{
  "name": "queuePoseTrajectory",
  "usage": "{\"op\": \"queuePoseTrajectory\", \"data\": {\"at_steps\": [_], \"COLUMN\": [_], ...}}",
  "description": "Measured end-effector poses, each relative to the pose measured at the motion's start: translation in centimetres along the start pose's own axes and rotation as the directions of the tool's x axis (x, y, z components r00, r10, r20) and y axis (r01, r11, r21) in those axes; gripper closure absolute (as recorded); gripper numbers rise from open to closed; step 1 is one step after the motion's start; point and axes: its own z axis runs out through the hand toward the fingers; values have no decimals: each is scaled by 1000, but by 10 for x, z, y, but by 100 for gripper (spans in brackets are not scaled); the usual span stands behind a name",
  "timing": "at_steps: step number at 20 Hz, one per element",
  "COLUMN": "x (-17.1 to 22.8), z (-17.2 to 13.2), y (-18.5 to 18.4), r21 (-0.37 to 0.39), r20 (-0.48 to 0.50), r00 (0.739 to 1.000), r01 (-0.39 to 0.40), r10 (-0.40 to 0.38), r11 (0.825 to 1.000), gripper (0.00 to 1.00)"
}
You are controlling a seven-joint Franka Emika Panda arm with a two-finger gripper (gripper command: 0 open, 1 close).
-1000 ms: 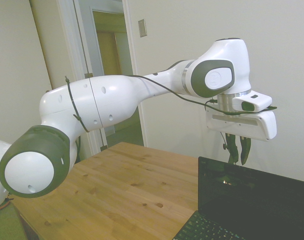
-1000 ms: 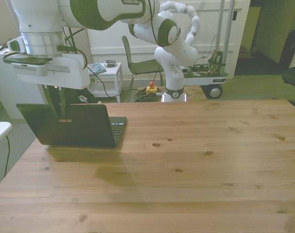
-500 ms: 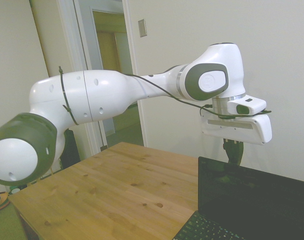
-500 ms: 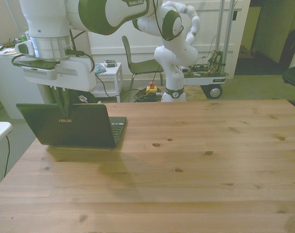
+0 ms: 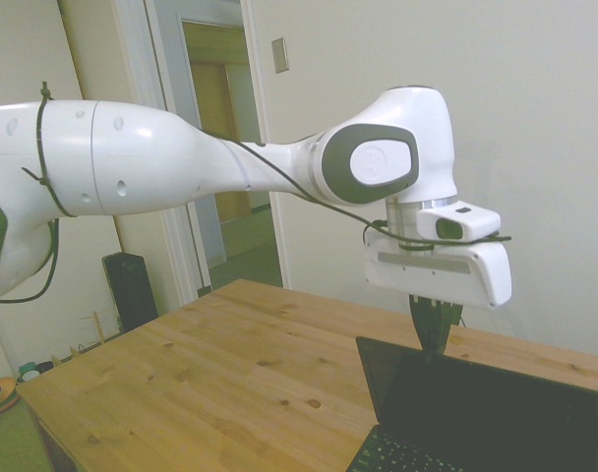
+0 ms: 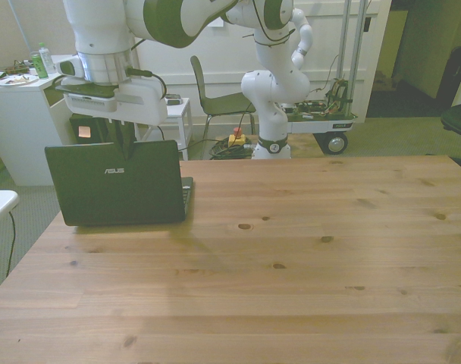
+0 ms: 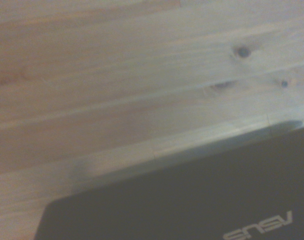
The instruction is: Close the laptop
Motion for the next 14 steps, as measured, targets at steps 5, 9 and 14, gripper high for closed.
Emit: {"op": "queuePoseTrajectory", "data": {"at_steps": [5,9,14], "x": [-23,-59,-99], "z": [53,87,110], "y": [34,41,13], "r21": [-42,-70,-84], "r20": [45,59,61], "r00": [999,998,997], "r01": [-2,41,55], "r10": [4,-36,-50], "r11": [999,997,995], "gripper": [100,100,100]}}
